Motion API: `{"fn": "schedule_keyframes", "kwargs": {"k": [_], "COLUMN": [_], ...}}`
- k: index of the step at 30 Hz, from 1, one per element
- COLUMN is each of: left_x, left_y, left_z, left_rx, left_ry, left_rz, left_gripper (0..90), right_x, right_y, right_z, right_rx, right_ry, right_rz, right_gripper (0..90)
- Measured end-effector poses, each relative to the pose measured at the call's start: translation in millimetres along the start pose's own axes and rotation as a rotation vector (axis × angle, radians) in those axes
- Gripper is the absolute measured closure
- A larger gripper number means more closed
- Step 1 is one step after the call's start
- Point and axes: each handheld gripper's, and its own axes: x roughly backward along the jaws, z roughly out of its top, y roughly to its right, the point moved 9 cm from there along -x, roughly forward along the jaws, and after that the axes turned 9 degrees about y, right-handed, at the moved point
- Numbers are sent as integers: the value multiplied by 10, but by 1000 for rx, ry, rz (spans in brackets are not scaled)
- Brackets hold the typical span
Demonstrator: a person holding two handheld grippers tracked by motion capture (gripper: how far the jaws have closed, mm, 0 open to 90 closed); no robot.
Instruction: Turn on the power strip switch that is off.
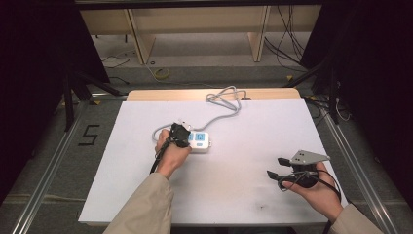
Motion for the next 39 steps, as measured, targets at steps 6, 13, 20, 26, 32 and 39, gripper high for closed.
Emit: {"fn": "schedule_keyframes", "kwargs": {"k": [6,13,20,26,32,39], "left_x": [-7,-32,-32,-29,22,28], "left_y": [-11,93,102,99,35,63], "left_z": [6,54,57,59,36,31], "left_rx": [46,58,51,60,53,73], "left_ry": [22,43,38,31,7,7], "left_rz": [-35,-72,-65,-71,-46,-74], "left_gripper": [900,900,900,900,900,900], "right_x": [-25,-22,-7,13,23,-2], "right_y": [-3,12,10,23,31,2], "right_z": [-3,-9,-8,-15,-17,-8], "right_rx": [-1,-3,-4,-8,-9,-6], "right_ry": [-4,-5,-1,-1,3,-1], "right_rz": [7,6,4,-1,-3,4], "right_gripper": [355,356,356,357,357,357]}}
